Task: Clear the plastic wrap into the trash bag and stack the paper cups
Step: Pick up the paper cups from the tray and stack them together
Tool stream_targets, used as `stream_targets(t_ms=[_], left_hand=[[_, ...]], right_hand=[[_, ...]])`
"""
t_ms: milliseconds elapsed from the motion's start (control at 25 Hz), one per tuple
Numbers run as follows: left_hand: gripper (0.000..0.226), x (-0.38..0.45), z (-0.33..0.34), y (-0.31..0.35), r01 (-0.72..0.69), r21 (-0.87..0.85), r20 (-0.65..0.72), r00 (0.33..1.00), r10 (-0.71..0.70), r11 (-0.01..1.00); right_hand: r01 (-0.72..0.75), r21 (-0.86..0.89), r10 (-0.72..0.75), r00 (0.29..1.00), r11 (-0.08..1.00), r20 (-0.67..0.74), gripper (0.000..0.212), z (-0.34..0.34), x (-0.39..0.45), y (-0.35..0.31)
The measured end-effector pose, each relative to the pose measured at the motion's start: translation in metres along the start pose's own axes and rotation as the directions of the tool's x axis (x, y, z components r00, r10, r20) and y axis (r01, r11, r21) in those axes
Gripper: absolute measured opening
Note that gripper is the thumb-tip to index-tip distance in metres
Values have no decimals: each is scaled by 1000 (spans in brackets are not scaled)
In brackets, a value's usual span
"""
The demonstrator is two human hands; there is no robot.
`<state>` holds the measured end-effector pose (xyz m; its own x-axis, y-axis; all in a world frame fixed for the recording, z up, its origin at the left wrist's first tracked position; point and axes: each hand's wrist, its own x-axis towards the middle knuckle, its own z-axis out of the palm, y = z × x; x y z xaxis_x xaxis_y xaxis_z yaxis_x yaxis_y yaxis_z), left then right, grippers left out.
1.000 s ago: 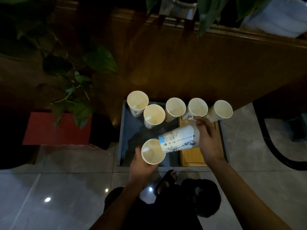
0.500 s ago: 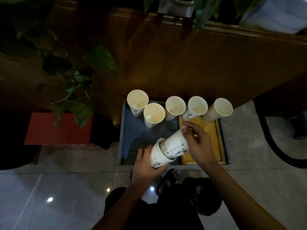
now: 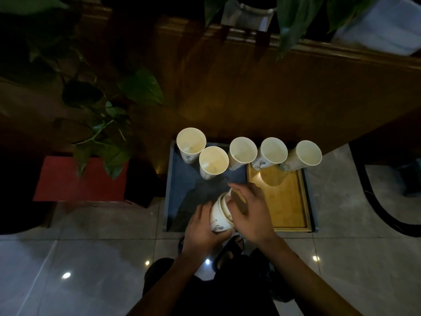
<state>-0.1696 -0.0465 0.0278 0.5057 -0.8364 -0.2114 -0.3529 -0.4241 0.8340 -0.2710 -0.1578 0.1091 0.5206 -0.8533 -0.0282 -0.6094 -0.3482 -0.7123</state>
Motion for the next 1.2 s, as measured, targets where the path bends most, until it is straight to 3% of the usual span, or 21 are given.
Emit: stream_targets(t_ms=[200, 320, 520, 720, 960, 1080, 1120, 1200], left_hand=[[57, 12, 9, 5, -20, 86, 33, 999, 17, 996], [64, 22, 15, 4, 19, 121, 68, 997, -27, 992], [55, 34, 25, 1, 92, 53, 140, 985, -98, 994], [79, 38, 36, -4, 144, -26, 178, 974, -137, 989], [47, 38, 38, -12, 220, -181, 221, 959, -178, 959], [80, 42, 38, -9, 170, -240, 211, 970, -119, 956], [89, 42, 36, -7, 213, -292, 240, 960, -144, 932], [73, 39, 35, -5, 233, -261, 271, 949, -161, 937]], right_hand=[[44, -188, -42, 999, 981, 12, 47, 17, -10, -3], [10, -330, -9, 1000, 944, 3, 45, 24, -9, -6], [4, -456, -14, 1000, 890, -18, 48, 30, -3, -6], [-71, -517, 62, 997, 853, -34, 55, 36, -2, -1], [-48, -534, 98, 993, 844, 65, 51, 36, 8, -5], [-87, -549, 201, 968, 831, 151, 58, 34, 37, -10], [-102, -567, 235, 958, 818, 167, 58, 35, 42, -11], [-85, -605, 258, 944, 791, 204, 53, 39, 43, -11]])
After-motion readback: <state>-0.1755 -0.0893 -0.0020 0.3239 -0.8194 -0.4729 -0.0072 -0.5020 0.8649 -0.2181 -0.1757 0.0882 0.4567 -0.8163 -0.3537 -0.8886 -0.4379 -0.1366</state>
